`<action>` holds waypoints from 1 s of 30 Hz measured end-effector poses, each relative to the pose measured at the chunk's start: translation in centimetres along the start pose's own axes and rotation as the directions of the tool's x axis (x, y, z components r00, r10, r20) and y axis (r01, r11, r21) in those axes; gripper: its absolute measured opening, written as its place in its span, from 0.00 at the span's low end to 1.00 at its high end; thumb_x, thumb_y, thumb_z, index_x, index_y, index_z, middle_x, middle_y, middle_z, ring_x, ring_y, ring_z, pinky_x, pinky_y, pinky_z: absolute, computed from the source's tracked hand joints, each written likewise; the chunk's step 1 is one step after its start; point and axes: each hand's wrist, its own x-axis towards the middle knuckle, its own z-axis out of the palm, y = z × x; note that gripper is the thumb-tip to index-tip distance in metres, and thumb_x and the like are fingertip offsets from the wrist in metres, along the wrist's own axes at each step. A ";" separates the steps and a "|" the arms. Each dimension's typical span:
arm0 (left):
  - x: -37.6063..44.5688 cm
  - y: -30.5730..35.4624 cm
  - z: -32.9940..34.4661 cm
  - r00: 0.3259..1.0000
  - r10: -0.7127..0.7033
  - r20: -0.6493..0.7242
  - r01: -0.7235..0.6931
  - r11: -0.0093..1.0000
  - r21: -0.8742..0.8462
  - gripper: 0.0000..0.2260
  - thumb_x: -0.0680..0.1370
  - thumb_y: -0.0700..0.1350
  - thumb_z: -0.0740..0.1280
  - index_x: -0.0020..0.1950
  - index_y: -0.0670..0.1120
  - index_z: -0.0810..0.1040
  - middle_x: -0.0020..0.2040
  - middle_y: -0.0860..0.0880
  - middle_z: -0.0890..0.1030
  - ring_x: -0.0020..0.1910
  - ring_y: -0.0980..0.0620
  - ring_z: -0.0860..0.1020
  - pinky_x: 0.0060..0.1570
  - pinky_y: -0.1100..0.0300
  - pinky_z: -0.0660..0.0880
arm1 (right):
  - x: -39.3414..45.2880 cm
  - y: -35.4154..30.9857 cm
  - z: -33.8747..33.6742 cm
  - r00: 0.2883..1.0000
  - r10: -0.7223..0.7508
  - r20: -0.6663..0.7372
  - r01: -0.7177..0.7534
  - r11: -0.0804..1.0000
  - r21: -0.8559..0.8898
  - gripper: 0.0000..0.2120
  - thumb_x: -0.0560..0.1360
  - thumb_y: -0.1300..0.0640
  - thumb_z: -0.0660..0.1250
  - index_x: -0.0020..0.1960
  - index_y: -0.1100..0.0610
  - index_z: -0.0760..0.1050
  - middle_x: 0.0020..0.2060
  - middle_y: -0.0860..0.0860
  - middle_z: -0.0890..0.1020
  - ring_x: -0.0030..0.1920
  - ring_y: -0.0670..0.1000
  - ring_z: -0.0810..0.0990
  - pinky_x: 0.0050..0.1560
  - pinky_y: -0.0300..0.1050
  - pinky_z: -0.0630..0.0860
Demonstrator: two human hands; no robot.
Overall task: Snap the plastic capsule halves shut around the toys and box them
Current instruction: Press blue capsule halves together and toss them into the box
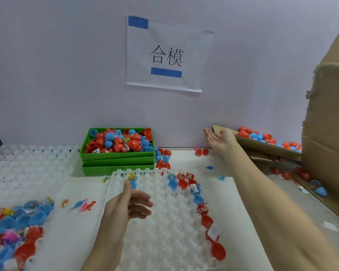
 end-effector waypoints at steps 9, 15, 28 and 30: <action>-0.4 -0.2 0.4 0.999 0.021 0.029 -0.025 0.991 0.135 0.25 0.84 0.57 0.58 0.42 0.42 0.86 0.39 0.43 0.87 0.39 0.46 0.85 0.39 0.59 0.79 | -6.9 7.1 -2.4 0.961 -0.195 0.195 0.273 0.568 -0.777 0.09 0.85 0.59 0.64 0.58 0.60 0.82 0.50 0.54 0.86 0.48 0.52 0.85 0.42 0.36 0.80; -0.5 -0.2 0.6 0.999 0.027 0.025 -0.031 0.982 0.187 0.24 0.86 0.54 0.58 0.42 0.41 0.85 0.38 0.46 0.87 0.37 0.49 0.85 0.36 0.66 0.79 | -10.6 11.6 -3.5 0.841 -0.053 0.539 0.503 -0.294 -0.813 0.08 0.80 0.52 0.72 0.57 0.51 0.86 0.51 0.47 0.78 0.53 0.48 0.75 0.46 0.32 0.69; -0.5 -0.2 0.2 0.997 0.044 -0.065 -0.027 0.970 0.242 0.04 0.83 0.45 0.69 0.55 0.50 0.83 0.49 0.53 0.86 0.44 0.57 0.86 0.41 0.69 0.80 | -13.1 11.0 -2.6 0.761 -0.049 0.647 0.630 -0.185 -0.755 0.07 0.80 0.57 0.71 0.54 0.47 0.84 0.48 0.41 0.77 0.45 0.43 0.79 0.42 0.27 0.74; -0.5 0.0 0.2 0.998 0.019 -0.054 -0.008 0.981 0.196 0.07 0.83 0.46 0.69 0.60 0.51 0.82 0.53 0.53 0.86 0.47 0.56 0.87 0.44 0.69 0.80 | -14.4 11.2 -2.9 0.727 -0.042 0.685 0.680 -0.093 -0.728 0.11 0.79 0.59 0.72 0.50 0.41 0.82 0.46 0.35 0.79 0.47 0.41 0.81 0.45 0.28 0.77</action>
